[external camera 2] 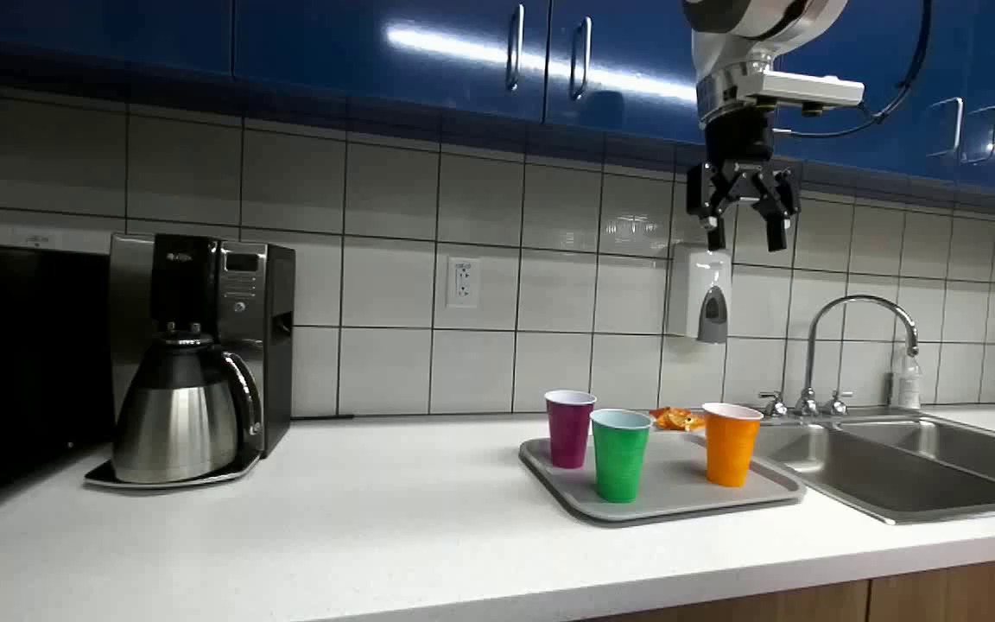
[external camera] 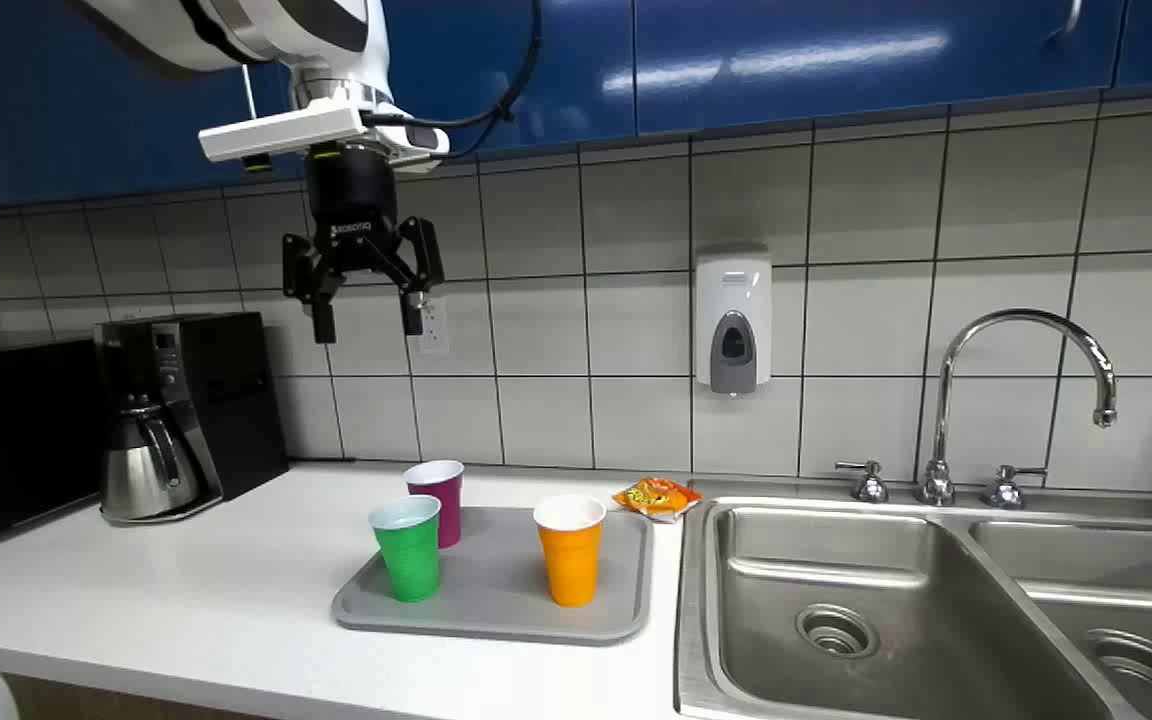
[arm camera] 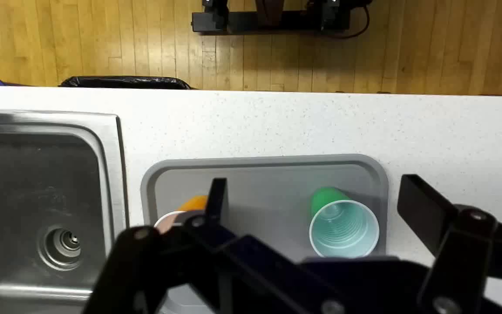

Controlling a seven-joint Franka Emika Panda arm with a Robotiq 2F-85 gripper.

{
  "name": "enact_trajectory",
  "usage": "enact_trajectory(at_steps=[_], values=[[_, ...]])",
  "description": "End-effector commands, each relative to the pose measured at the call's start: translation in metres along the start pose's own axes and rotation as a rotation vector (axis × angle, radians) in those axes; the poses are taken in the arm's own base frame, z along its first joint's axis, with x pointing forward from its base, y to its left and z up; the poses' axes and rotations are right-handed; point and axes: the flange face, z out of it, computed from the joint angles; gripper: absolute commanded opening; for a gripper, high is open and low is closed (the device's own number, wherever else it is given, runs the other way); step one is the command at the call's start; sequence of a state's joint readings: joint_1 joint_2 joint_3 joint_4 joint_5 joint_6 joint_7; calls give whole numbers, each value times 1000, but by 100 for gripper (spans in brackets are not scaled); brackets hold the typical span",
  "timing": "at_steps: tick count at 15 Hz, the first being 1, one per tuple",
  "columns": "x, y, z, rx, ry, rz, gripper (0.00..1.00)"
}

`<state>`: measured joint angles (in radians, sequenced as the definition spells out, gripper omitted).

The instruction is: Remove the green, purple and orange cups from the tray

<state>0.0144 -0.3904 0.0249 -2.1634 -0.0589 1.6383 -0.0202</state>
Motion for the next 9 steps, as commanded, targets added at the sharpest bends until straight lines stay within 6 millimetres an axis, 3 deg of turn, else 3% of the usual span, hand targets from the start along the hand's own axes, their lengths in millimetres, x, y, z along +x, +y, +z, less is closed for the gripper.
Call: enact_trajectory(at_steps=[1,8,9], values=[[0,0,-1,0,-1,0,100],[-1,-3,2,-13,5,-6,100],[2,2,12,-16,13,-8,100]])
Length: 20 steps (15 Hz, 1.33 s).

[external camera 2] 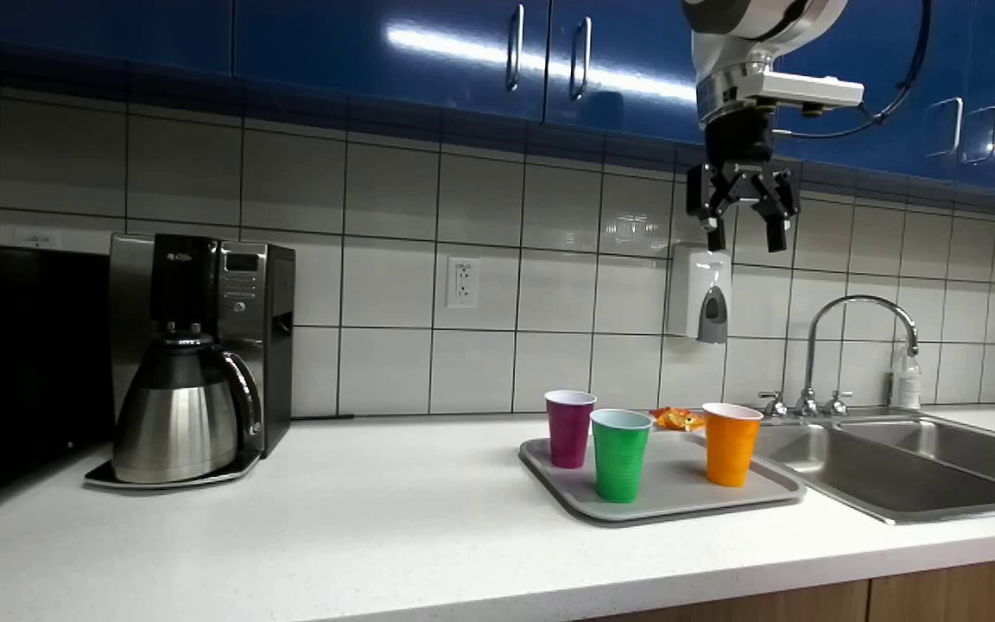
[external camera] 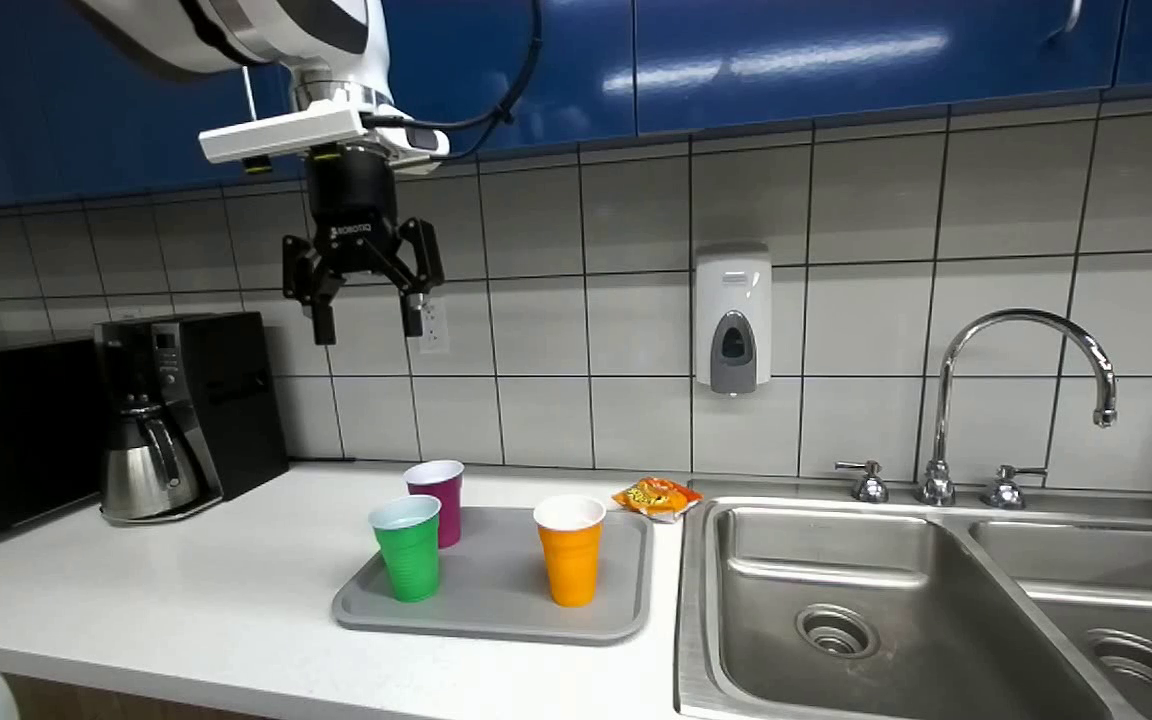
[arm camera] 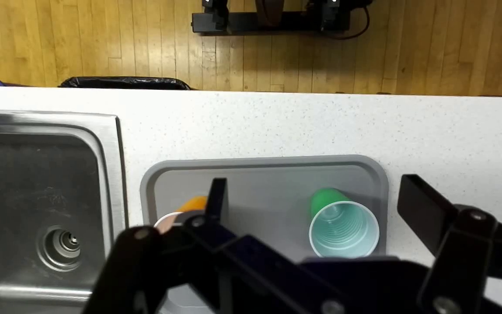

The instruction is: Remove the green, purple and orange cups from the tray

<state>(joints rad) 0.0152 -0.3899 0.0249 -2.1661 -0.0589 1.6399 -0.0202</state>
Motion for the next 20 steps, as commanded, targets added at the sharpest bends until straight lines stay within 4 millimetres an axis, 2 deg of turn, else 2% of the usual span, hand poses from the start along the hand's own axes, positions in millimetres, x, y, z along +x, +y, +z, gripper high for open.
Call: enact_trajectory(at_steps=[1,11,20], values=[[2,1,14,-22,25,-11,100],[13,-9,81,-3,67,-55,100],[29,-54,97,-14,89,-138,100]])
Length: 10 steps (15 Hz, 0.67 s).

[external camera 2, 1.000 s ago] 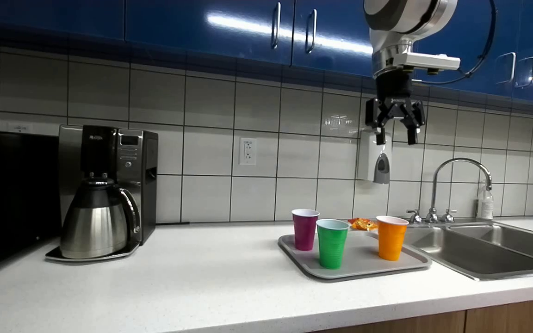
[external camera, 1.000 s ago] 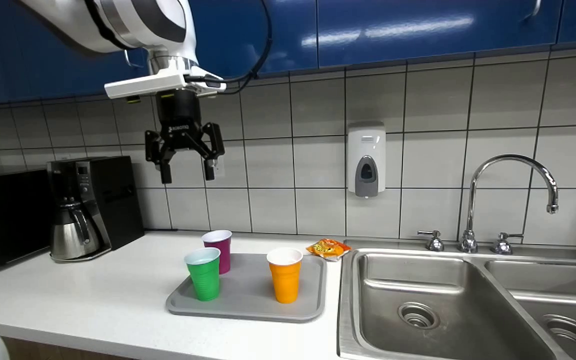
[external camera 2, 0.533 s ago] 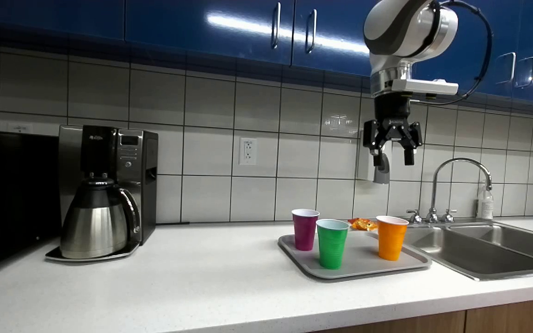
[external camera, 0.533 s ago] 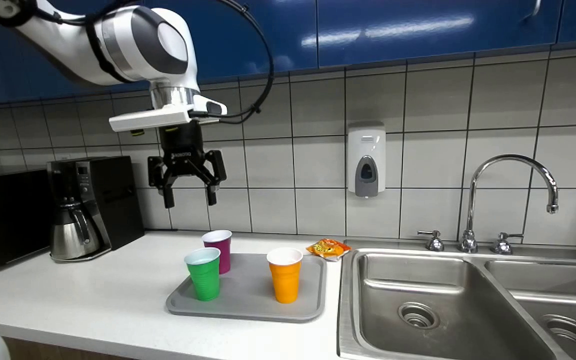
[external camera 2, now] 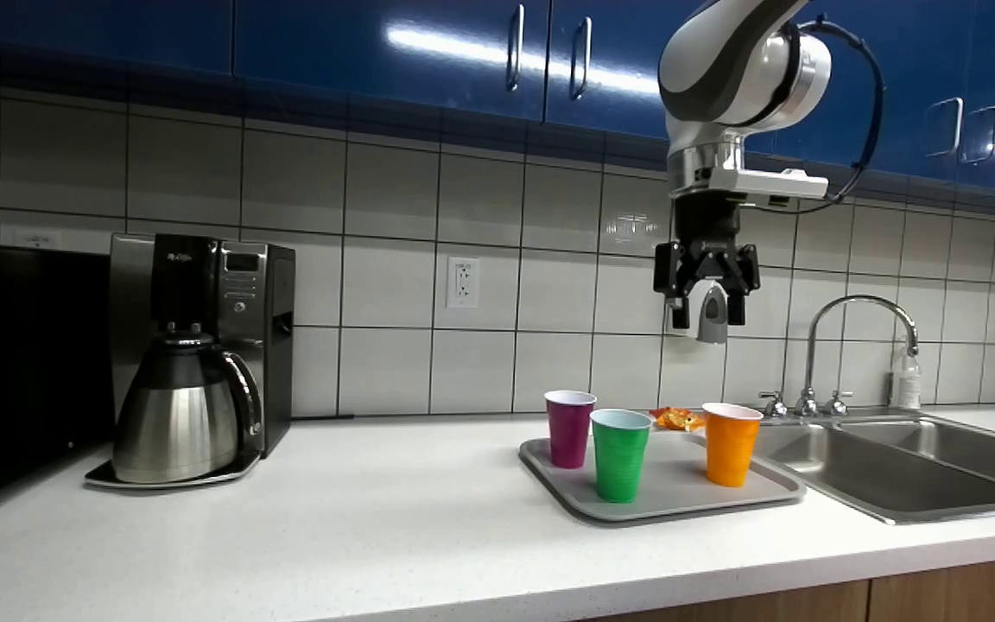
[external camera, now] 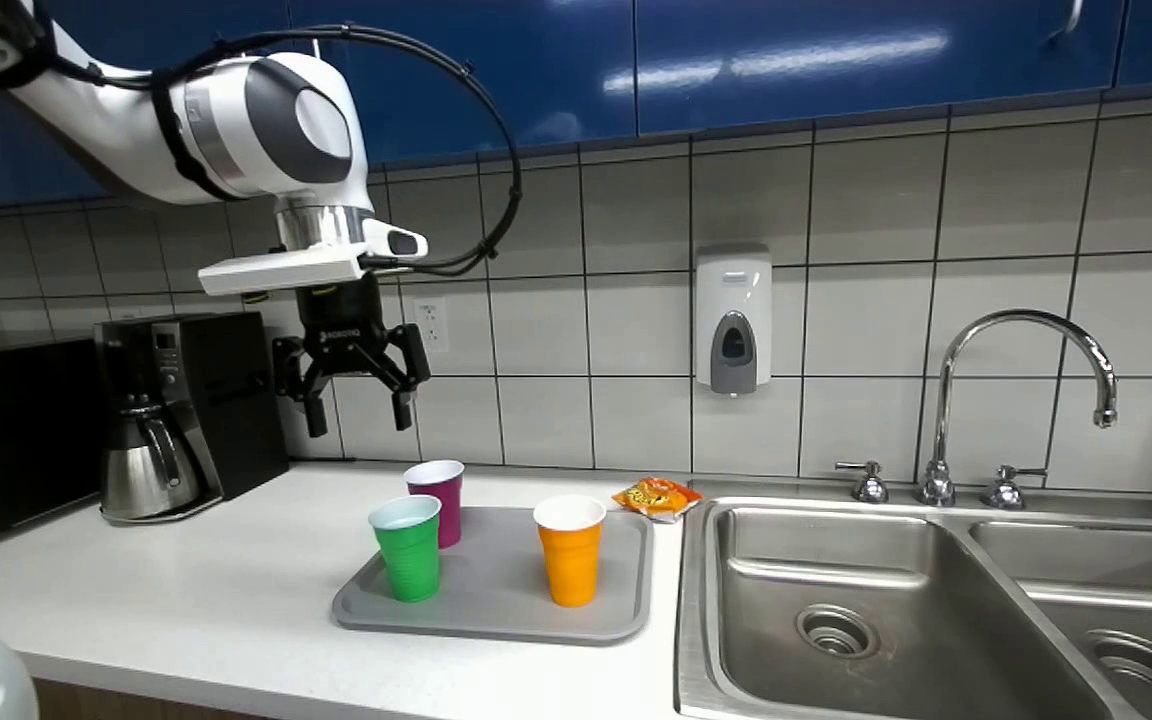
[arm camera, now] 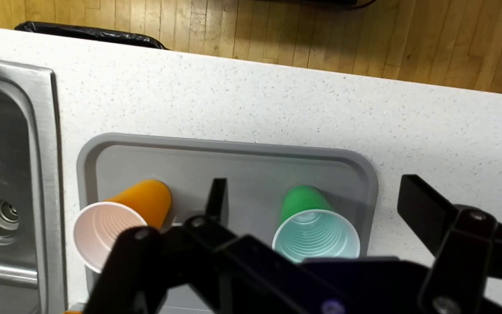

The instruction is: Remove the green, purple and orange cups from the tray

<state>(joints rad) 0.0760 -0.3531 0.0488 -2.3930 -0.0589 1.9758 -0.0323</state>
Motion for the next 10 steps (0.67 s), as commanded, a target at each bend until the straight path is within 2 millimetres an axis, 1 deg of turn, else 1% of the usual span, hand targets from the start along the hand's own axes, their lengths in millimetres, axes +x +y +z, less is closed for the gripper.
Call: enact_trajectory(at_steps=[1,5,10], values=[[12,-12,10,-1,15,-35,100],[26,-17,27,-2,27,-45,100],[45,-17,52,7,49,-51,100]])
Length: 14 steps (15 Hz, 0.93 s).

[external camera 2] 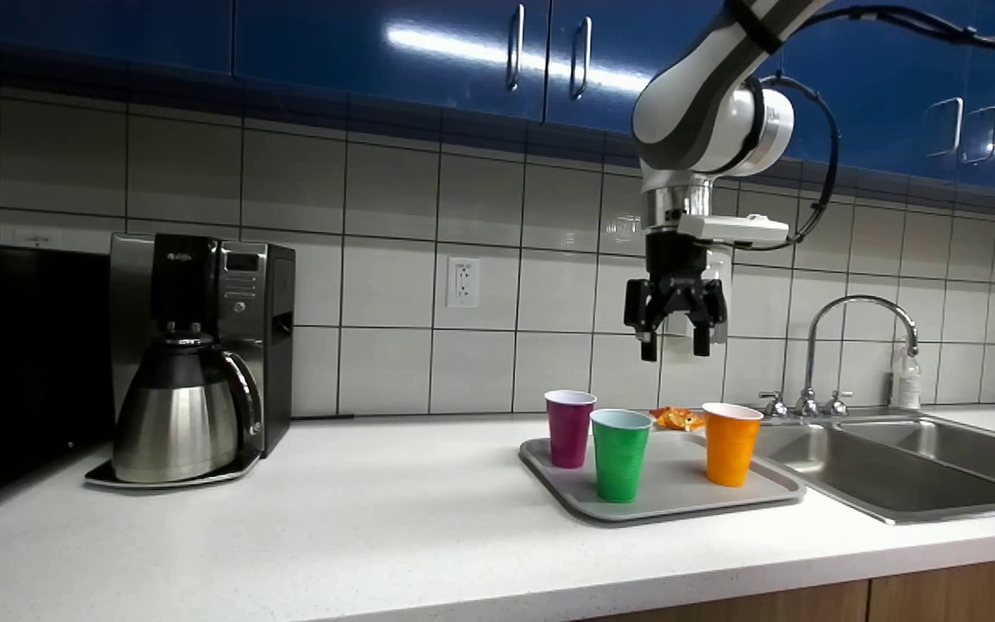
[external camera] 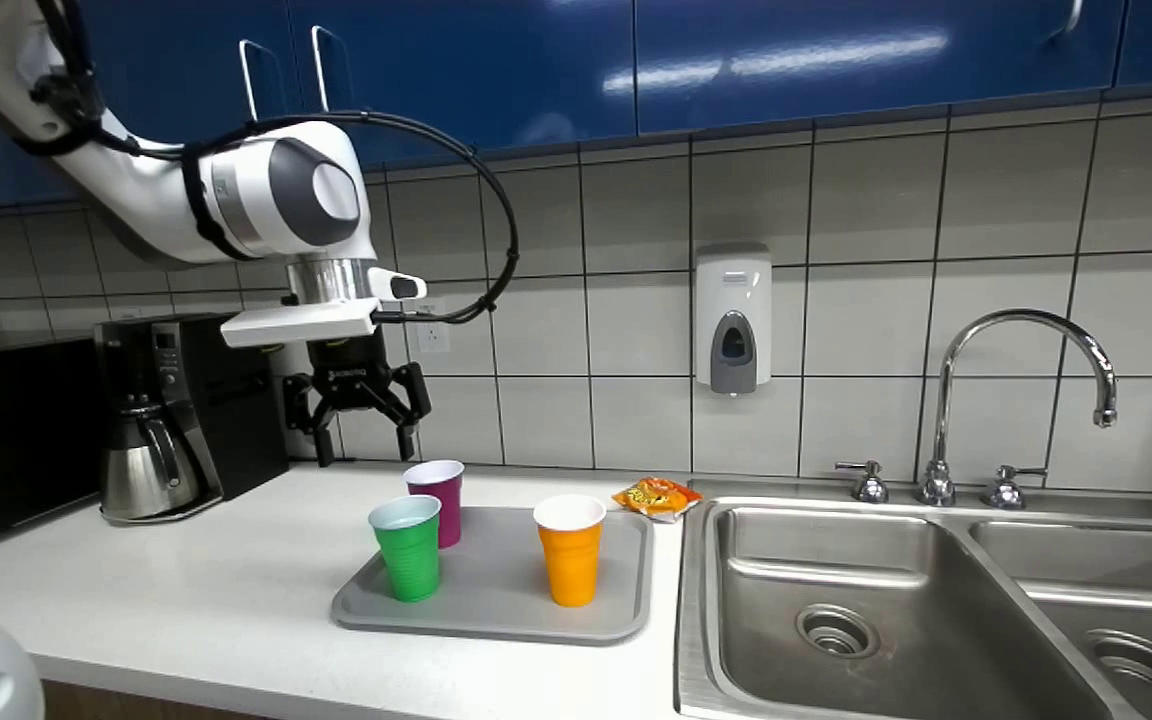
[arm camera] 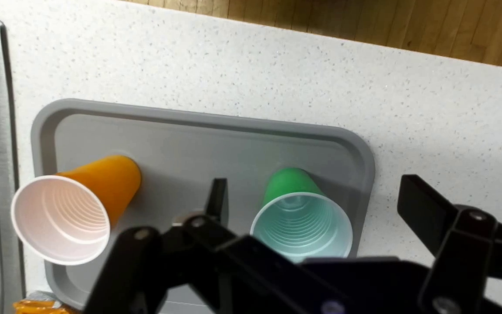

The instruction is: Remove the green, purple and orange cups from the tray

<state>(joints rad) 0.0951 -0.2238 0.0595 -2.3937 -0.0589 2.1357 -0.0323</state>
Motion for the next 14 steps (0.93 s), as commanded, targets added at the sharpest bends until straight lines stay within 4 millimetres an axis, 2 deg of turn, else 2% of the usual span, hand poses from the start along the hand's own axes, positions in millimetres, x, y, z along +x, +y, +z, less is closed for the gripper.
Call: enact_trajectory(at_steps=[1,8,14], values=[[16,-1,15,5,23,-14,100],[43,-7,45,21,45,-42,100],[65,-14,60,33,56,-80,100]])
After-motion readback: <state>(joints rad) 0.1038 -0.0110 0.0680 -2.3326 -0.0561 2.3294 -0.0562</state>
